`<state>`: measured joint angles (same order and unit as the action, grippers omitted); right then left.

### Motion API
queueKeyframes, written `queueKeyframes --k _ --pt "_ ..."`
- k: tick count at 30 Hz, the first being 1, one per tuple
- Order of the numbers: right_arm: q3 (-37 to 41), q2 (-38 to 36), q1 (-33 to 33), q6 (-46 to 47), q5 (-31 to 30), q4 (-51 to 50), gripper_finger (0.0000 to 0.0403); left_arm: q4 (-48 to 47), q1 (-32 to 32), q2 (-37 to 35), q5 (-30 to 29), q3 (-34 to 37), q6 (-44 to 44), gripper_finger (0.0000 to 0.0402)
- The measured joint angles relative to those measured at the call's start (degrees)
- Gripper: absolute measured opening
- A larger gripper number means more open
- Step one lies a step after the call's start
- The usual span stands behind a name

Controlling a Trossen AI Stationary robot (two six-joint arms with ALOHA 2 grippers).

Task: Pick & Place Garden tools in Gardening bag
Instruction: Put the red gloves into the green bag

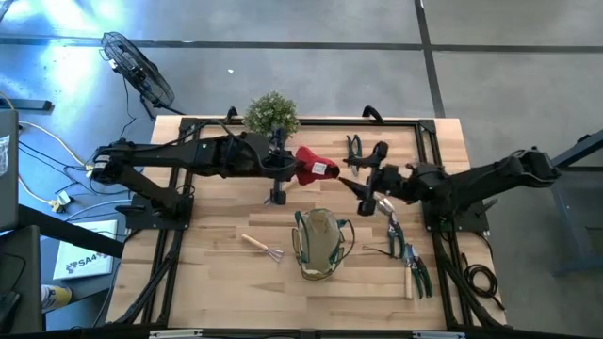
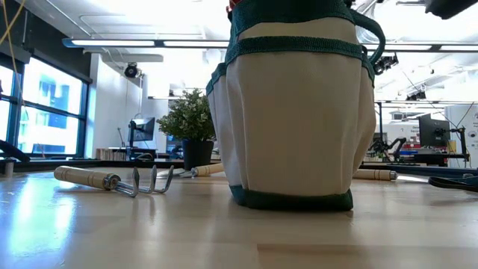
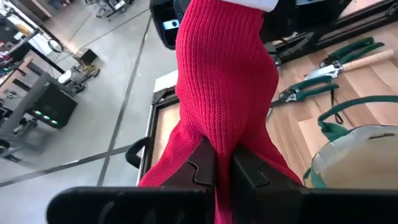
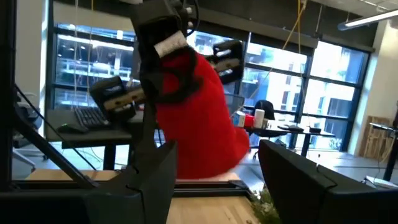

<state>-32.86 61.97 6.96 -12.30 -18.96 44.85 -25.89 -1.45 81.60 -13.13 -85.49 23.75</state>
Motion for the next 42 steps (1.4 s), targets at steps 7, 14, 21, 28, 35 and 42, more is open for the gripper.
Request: queueKeyframes --k 7,14,21,28,35,42 --pt "-2.21 5.17 -0.37 1.93 1.47 0.01 0.0216 -1.23 0.02 1.08 0.20 0.02 0.00 0.0010" --pt "-2.47 6.39 -0.37 3.65 4.39 -0.42 0.0216 -1.29 0.00 1.08 0.22 0.02 -0.17 0.0010" --pt "-2.47 6.63 -1.41 4.58 6.50 -0.45 0.0216 -1.14 0.00 1.20 0.43 0.02 -0.04 0.0010" --pt "-2.47 6.98 -3.49 5.64 9.11 -0.41 0.0216 -1.08 0.02 1.58 0.18 0.02 -0.02 0.0010" --pt "-2.47 7.23 -3.79 4.31 10.18 -0.82 0.0216 -1.00 0.00 1.86 0.51 0.00 -0.02 0.0010" --pt "-2.49 9.77 -5.23 3.43 11.52 0.78 0.0216 -1.05 0.02 1.88 0.53 0.02 -0.02 0.0010"
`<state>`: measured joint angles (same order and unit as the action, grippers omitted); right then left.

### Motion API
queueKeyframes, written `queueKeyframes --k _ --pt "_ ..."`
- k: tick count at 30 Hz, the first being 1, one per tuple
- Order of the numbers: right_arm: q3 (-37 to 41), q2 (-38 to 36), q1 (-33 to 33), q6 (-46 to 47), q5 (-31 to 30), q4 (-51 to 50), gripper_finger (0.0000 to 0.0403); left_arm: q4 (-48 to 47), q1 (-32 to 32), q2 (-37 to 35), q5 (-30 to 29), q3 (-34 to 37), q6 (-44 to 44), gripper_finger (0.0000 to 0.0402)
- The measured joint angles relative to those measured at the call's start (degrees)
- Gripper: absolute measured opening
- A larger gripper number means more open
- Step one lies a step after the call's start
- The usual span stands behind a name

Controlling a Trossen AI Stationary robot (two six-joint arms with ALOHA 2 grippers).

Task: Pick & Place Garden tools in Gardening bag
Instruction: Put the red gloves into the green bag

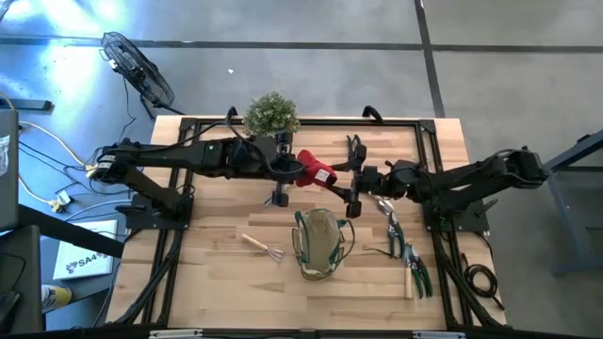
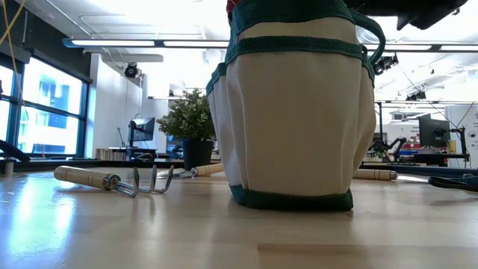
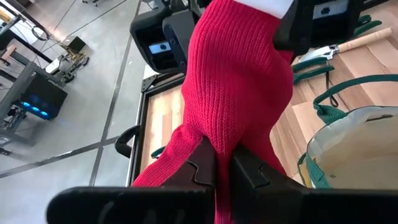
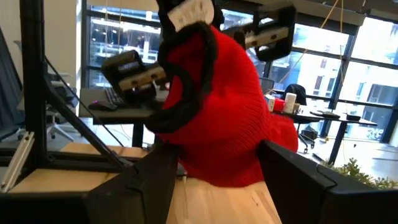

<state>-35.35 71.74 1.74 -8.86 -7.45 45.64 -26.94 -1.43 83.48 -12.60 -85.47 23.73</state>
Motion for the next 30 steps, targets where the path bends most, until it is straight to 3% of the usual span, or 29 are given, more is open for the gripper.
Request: queueKeyframes --k 7,24,30 --pt "-0.54 0.99 -1.61 0.00 4.64 1.96 0.0216 0.26 -0.02 0.00 0.48 0.00 0.00 0.0010" --pt "-6.96 5.48 -1.97 -0.42 6.46 -1.85 0.0215 -1.25 -0.04 -0.07 1.70 -0.02 0.07 0.0010" --pt "-6.97 5.55 -1.97 -0.47 8.05 -2.05 0.0169 -1.75 -0.09 -0.07 1.95 -0.02 0.04 0.0010"
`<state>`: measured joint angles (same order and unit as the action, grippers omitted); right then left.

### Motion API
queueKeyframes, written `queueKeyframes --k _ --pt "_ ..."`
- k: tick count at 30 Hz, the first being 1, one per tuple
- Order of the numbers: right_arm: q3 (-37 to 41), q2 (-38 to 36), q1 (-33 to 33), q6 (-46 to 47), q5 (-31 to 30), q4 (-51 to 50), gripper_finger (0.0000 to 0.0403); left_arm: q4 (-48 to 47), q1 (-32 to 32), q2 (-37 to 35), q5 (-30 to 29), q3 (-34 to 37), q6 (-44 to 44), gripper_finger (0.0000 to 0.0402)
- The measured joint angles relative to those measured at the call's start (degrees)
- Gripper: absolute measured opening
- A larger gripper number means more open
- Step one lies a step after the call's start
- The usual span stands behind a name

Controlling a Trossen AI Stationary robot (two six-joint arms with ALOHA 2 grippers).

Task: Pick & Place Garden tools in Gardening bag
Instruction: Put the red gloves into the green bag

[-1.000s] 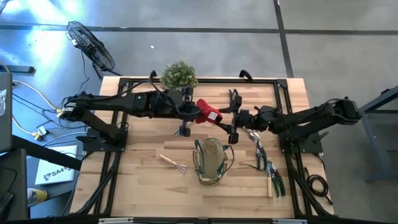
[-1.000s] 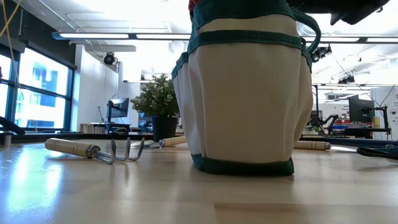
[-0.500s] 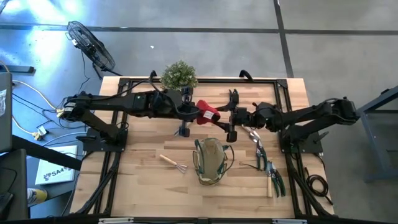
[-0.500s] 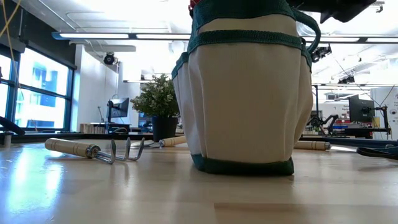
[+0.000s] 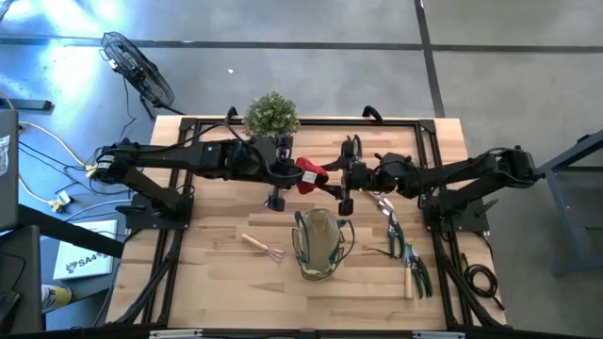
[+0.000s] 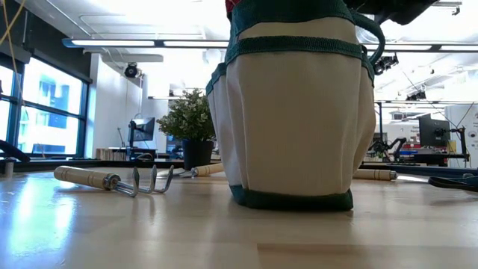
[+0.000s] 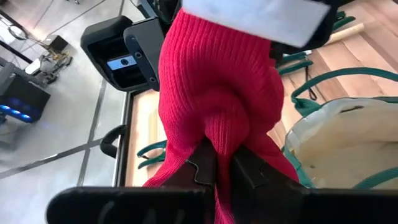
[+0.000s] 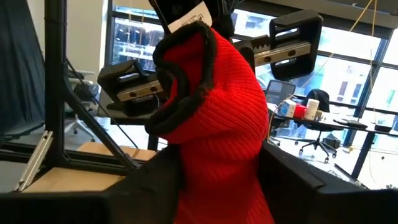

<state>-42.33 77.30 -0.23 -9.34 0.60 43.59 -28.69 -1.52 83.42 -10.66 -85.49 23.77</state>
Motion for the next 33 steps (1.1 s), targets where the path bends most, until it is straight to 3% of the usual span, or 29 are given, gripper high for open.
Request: queueKeyframes --k 8,17,23,30,33 --pt "0.02 0.00 0.00 -1.49 -0.65 -0.48 0.0038 -1.18 0.04 0.00 -0.20 0.00 0.00 0.0013" --pt "0.02 0.09 0.07 -1.49 -0.50 -1.42 0.0038 -2.40 0.02 0.07 -0.56 0.00 0.00 0.0059" --pt "0.01 0.09 0.13 -0.79 -1.41 -2.12 0.0038 -2.49 -0.04 0.17 -5.95 0.00 -0.09 0.0087" --pt "0.00 0.16 1.43 -0.09 -4.51 -3.16 0.0038 -5.01 -0.04 0.28 -10.39 -0.02 3.02 0.0099" --pt "0.00 -0.42 2.96 -2.02 -8.59 -4.37 0.0038 -5.10 -0.04 0.26 -10.91 -0.04 3.16 0.0099"
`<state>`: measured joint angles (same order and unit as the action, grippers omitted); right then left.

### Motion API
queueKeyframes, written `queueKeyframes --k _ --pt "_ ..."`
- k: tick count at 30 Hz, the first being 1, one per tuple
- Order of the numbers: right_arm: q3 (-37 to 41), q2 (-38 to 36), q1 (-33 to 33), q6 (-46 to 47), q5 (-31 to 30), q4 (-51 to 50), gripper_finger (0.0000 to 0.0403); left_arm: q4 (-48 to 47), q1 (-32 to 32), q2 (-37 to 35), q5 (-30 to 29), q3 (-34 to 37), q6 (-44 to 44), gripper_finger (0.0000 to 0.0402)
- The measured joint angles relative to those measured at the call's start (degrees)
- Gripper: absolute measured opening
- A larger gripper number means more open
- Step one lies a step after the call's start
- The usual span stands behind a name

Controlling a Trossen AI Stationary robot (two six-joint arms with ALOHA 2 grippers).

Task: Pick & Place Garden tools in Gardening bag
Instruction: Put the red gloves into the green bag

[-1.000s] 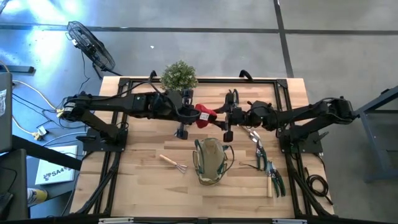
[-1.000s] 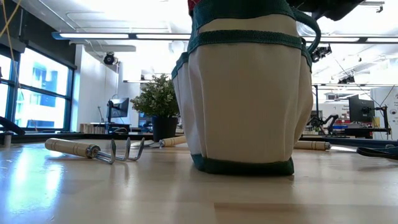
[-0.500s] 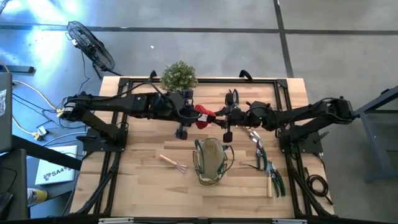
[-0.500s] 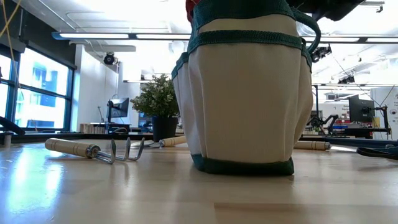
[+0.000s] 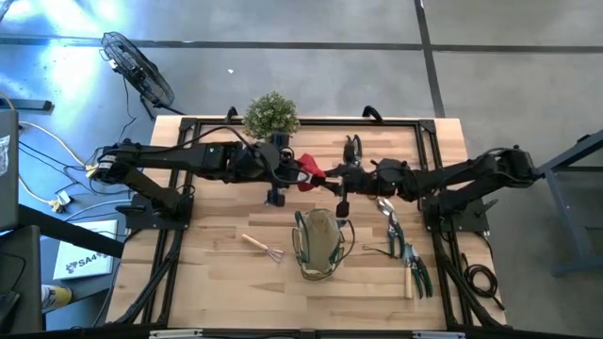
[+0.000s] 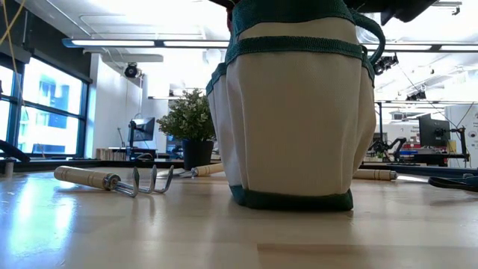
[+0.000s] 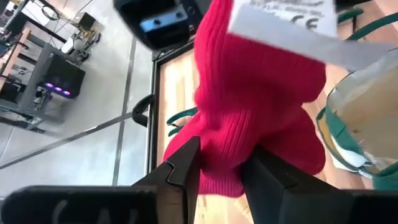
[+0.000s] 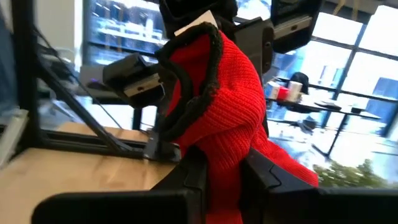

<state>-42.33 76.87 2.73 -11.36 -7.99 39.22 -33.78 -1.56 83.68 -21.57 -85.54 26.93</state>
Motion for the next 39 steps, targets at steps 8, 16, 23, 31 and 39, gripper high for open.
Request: queueKeyframes --k 8,16,23,31,39 --pt "0.02 -1.95 3.80 -3.81 -11.99 -6.31 0.0038 -2.78 0.11 -0.44 -4.45 -0.04 1.57 0.0100" --pt "0.07 -4.26 8.02 -1.93 -20.57 -13.70 0.0038 -8.41 0.11 -0.46 -11.96 -0.04 -0.63 0.0100" --pt "0.11 -6.88 13.35 9.18 -19.15 -19.43 0.0038 -19.75 0.11 -0.48 -18.16 -0.04 -6.68 0.0100" --pt "-4.31 -7.24 16.89 21.08 -11.44 -26.75 0.0038 -28.08 0.11 -0.48 -15.12 -0.02 -10.97 0.0100" --pt "-10.13 -5.61 18.11 36.47 -8.10 -32.59 0.0038 -32.97 0.11 -0.48 -9.61 -0.02 -16.27 0.0100"
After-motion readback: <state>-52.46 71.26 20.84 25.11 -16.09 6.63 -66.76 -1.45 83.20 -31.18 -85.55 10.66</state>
